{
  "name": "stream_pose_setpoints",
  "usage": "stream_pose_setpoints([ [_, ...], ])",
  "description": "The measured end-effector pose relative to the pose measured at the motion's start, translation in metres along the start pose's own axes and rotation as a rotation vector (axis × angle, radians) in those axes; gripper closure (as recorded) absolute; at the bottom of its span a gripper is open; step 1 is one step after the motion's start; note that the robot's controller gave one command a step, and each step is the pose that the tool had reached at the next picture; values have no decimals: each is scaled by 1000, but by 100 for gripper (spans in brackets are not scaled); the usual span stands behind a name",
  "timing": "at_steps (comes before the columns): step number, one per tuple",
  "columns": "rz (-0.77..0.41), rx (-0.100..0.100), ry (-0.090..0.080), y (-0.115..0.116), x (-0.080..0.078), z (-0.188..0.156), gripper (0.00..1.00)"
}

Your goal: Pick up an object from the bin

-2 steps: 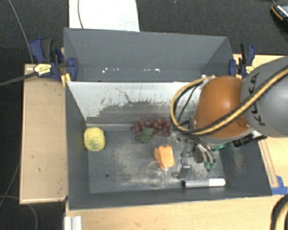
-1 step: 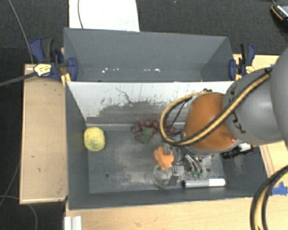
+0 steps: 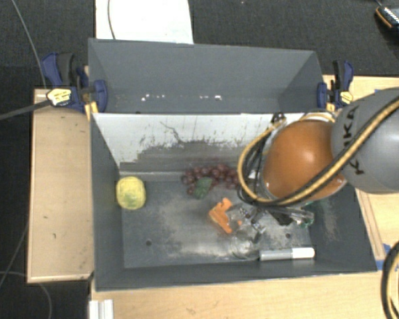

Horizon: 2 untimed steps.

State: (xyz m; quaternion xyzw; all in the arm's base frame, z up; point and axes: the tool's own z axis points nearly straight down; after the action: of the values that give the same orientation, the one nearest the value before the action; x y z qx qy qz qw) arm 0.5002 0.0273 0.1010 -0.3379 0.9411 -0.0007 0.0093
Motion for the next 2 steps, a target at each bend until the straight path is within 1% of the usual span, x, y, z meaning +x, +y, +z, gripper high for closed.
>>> stream_pose_setpoints([
  [1, 1, 0, 0, 0, 0, 0, 100],
  [2, -89, 5, -9, -13, 25, -40, 100],
])
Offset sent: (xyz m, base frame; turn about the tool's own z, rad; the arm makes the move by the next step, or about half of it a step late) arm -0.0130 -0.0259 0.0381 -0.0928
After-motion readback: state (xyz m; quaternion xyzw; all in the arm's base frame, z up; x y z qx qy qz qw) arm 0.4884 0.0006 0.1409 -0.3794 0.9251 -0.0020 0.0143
